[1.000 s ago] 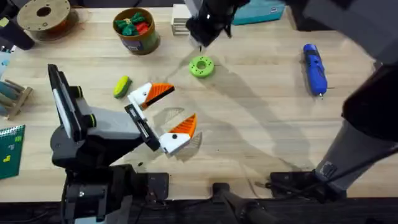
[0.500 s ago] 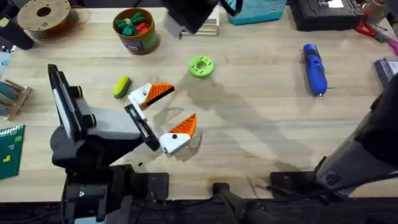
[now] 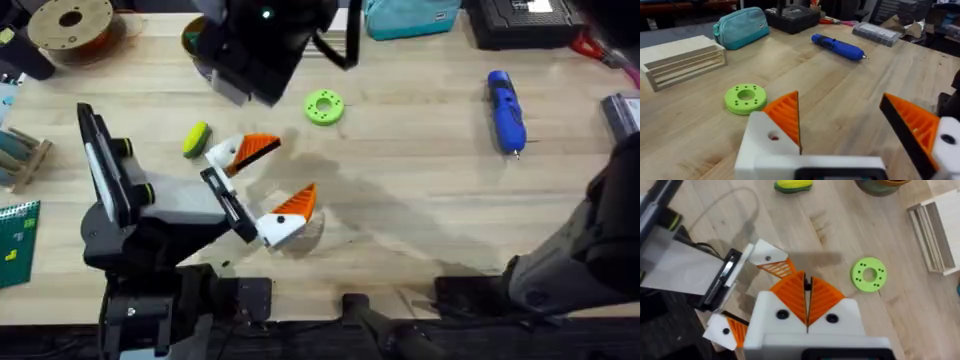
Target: Pick up the gripper from the table and insert it into the empty holder that is missing its gripper. Then pick up a screw, insert it into the mounting hole, and use the screwdriver to tighten it. Finally, clean up the table by picking up the vegetable and placing it into the bucket.
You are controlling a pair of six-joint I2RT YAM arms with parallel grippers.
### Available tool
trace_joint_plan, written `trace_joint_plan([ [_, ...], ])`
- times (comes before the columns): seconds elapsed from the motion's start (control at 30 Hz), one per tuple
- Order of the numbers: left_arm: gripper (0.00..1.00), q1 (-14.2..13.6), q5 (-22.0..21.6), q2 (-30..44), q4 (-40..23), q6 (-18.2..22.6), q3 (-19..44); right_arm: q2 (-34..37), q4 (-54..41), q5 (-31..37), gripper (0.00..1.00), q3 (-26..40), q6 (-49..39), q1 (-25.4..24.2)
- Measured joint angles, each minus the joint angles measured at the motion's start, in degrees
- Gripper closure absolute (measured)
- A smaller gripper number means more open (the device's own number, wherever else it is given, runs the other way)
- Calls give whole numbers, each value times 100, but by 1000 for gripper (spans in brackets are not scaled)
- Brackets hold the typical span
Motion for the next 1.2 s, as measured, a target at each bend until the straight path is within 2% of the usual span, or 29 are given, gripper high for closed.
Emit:
trace_joint_plan([
  [0.33, 15, 0, 0, 0, 0, 0, 0, 0, 2, -2, 995, 0, -13, 344],
  [0.9, 16, 0, 0, 0, 0, 0, 0, 34, 4, -2, 995, 2, -15, 433],
  [1.2, 15, 0, 0, -2, 0, 0, 0, 417, 17, -2, 995, 0, -13, 503],
])
